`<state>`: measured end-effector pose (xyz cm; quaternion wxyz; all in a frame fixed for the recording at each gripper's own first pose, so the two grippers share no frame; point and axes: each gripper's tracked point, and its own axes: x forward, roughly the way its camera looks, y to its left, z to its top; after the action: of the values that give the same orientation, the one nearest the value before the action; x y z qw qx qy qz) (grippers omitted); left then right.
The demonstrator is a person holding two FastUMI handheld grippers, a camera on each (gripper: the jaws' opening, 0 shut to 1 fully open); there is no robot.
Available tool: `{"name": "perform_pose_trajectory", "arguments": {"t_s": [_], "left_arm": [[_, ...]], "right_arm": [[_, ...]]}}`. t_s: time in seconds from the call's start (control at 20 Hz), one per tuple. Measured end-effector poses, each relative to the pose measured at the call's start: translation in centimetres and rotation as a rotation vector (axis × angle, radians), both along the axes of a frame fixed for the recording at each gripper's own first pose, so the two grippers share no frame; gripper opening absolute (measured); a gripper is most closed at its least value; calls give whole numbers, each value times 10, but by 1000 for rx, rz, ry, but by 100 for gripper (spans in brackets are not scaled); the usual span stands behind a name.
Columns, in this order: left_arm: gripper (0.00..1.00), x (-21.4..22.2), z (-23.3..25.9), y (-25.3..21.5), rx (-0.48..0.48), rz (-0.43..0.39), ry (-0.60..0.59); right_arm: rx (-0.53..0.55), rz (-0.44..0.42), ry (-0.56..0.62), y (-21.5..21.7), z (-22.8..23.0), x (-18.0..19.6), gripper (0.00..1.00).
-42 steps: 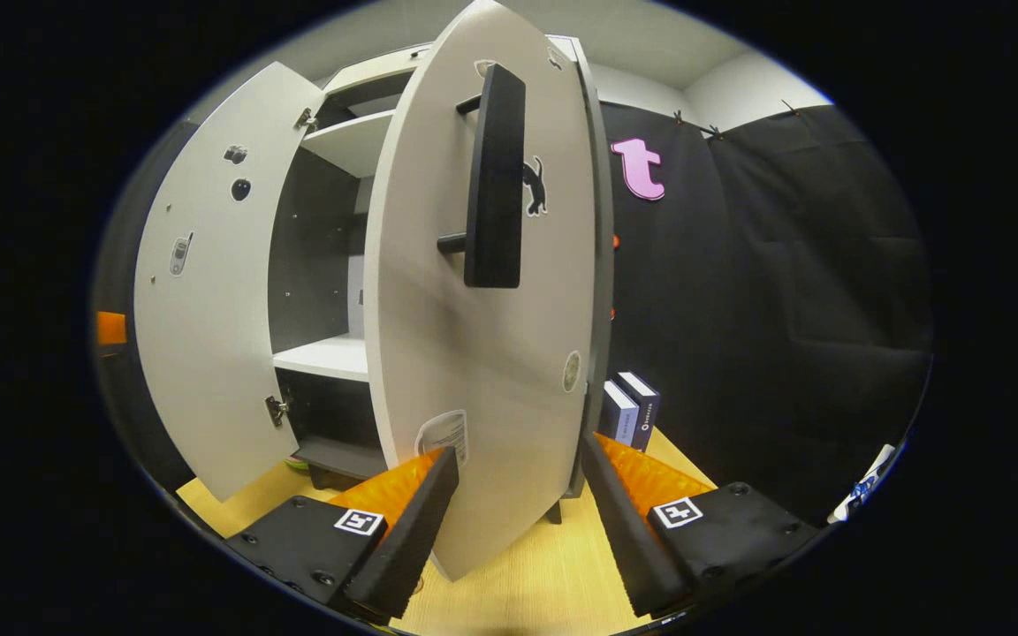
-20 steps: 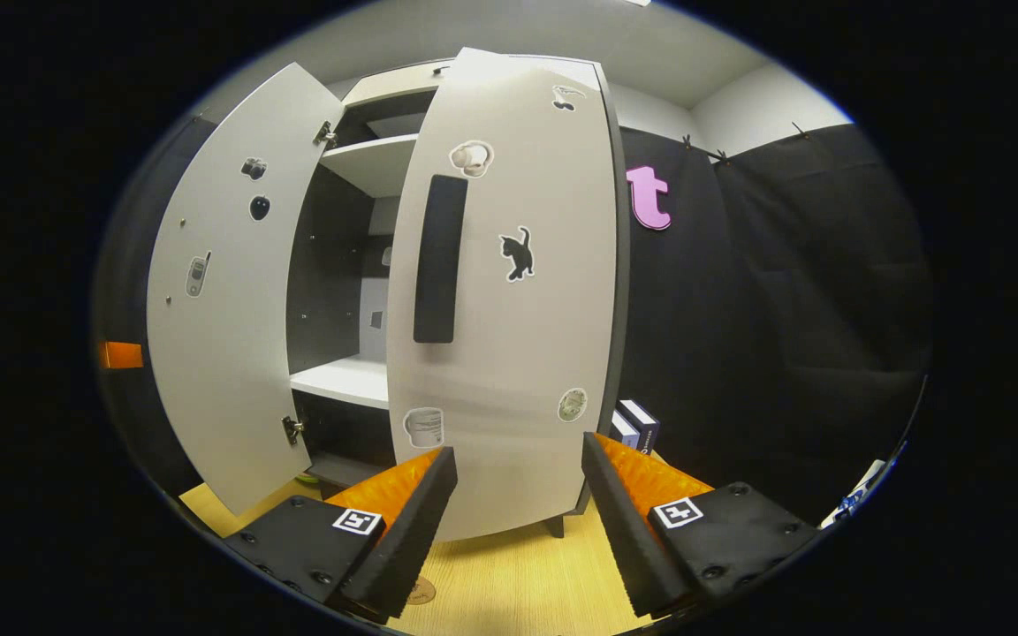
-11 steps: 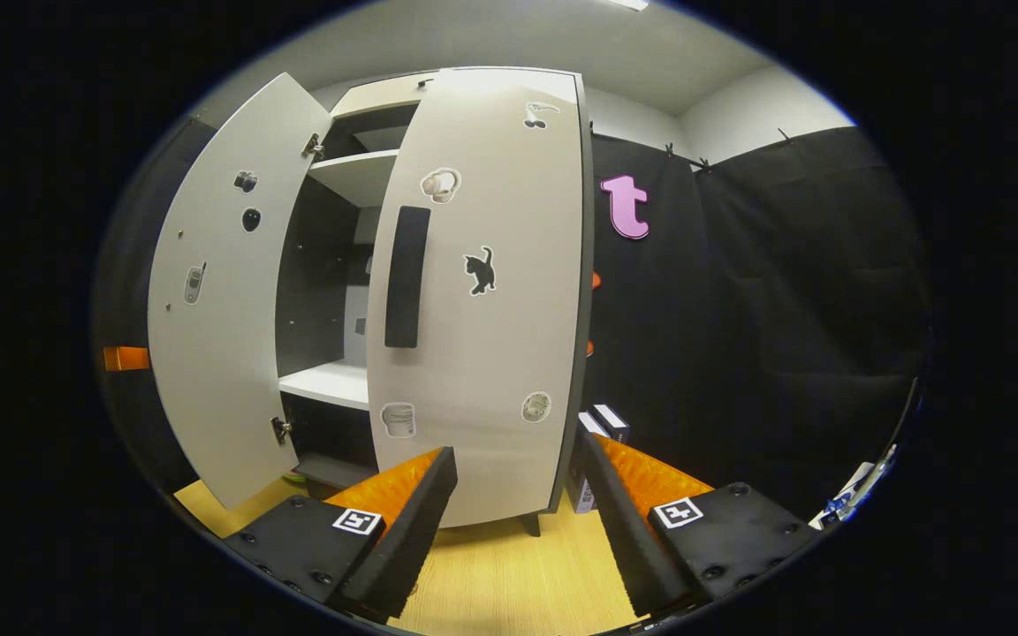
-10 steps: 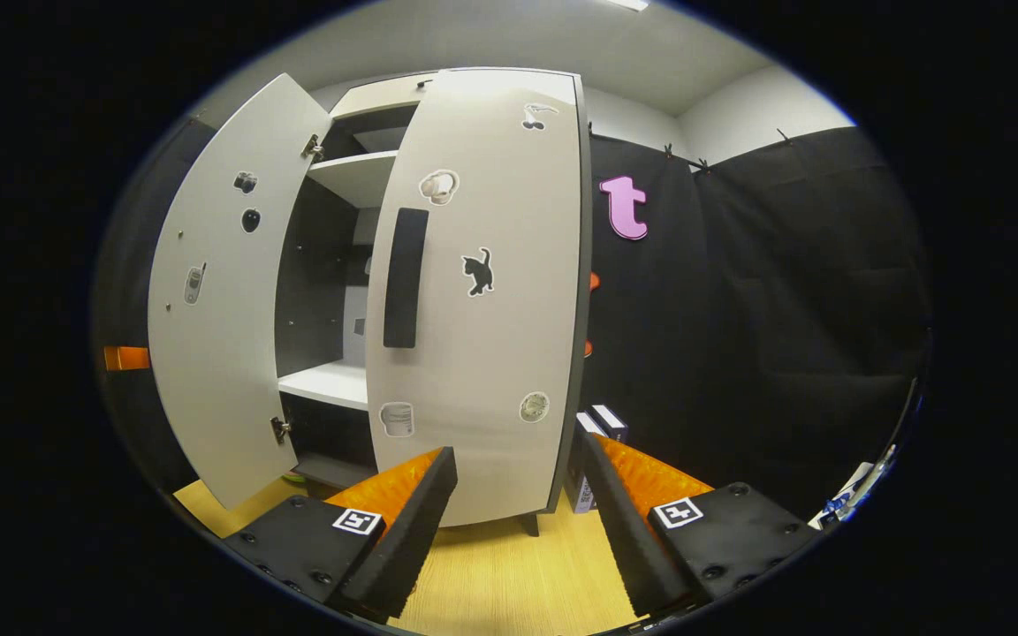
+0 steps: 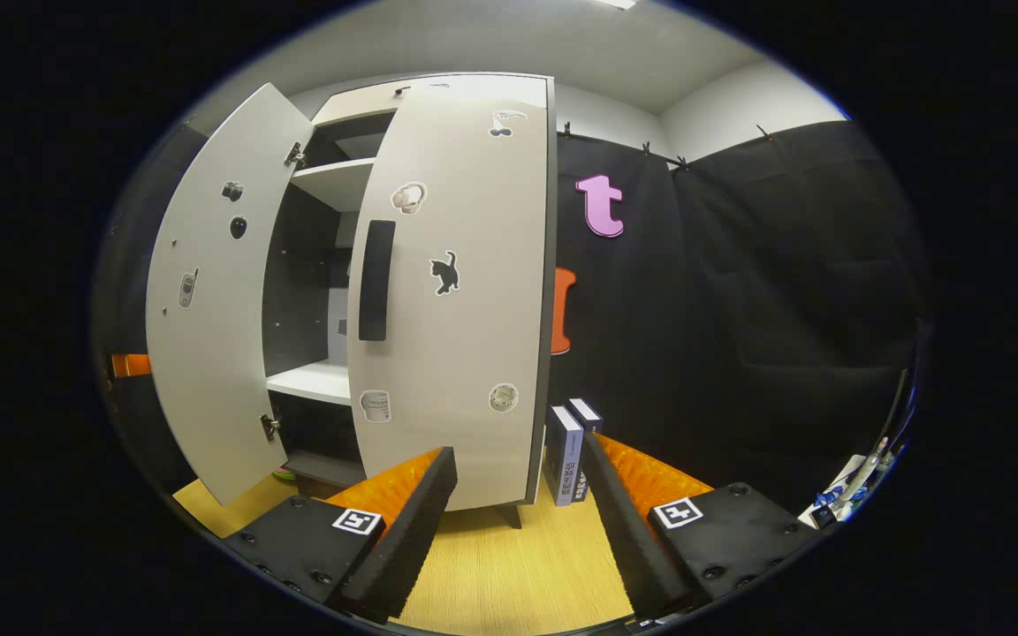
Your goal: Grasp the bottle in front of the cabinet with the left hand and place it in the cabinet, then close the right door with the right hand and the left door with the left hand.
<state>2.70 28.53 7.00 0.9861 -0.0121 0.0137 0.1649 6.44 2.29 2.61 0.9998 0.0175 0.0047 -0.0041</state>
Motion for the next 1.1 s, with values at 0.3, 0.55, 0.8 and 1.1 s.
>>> {"name": "perform_pose_trajectory", "arguments": {"t_s": [0.3,0.55,0.8,1.1], "left_arm": [[94,-1,4,-12,71,-3,10],[91,-1,-2,-24,25,-7,-4],[92,9,-5,-50,27,-65,7],[94,29,-10,-93,1,-185,11]], "right_arm": [[15,-12,11,-14,-7,-1,96],[5,18,31,-8,-12,2,95],[9,33,31,-8,-12,4,95],[-6,1,30,-28,-11,1,96]]}}
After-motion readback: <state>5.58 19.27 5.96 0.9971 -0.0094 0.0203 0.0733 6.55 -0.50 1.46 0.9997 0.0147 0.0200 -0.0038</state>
